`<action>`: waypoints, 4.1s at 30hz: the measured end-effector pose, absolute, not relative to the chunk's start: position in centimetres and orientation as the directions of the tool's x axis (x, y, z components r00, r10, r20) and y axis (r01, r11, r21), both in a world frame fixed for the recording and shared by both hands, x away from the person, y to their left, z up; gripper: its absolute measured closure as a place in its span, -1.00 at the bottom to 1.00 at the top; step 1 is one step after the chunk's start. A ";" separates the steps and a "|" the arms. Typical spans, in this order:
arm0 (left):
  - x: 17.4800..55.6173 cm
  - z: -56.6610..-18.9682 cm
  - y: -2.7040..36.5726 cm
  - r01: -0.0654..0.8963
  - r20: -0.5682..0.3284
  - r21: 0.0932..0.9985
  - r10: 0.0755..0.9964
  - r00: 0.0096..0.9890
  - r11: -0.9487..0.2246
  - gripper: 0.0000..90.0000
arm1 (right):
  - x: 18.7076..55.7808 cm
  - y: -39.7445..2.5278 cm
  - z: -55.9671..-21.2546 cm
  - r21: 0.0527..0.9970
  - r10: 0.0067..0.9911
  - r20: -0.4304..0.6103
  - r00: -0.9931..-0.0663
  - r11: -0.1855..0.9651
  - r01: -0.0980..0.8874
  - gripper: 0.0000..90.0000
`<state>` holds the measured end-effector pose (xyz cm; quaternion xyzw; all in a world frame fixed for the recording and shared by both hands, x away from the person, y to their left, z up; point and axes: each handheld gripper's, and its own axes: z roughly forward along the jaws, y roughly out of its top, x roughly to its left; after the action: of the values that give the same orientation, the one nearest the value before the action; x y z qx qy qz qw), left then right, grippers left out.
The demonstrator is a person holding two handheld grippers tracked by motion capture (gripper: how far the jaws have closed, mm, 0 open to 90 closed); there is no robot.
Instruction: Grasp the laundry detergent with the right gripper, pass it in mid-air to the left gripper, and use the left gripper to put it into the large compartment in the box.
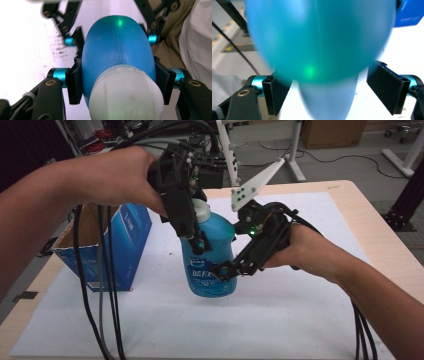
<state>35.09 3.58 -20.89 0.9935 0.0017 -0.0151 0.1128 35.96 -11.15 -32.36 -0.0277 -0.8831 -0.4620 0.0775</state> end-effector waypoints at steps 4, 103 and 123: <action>35.0 -19.7 4.8 0.046 -0.014 0.222 0.044 0.999 -0.974 -0.16 | 36.2 -12.3 -32.4 0.783 0.021 0.195 -0.981 0.599 0.168 -0.79; 42.0 -25.2 28.2 0.576 0.022 0.170 0.587 0.809 -0.800 -0.16 | 39.7 -26.1 -28.9 0.390 0.354 0.077 -0.932 0.850 0.355 -0.98; 42.1 -27.7 28.4 0.585 -0.003 0.165 0.593 0.805 -0.794 -0.17 | 39.7 -25.6 -29.0 0.385 0.352 0.083 -0.932 0.852 0.356 -0.98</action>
<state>42.10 28.41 -27.71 0.9468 0.3111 0.0241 0.0790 39.74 -25.62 -29.00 -0.1839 -0.9622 -0.2010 0.0048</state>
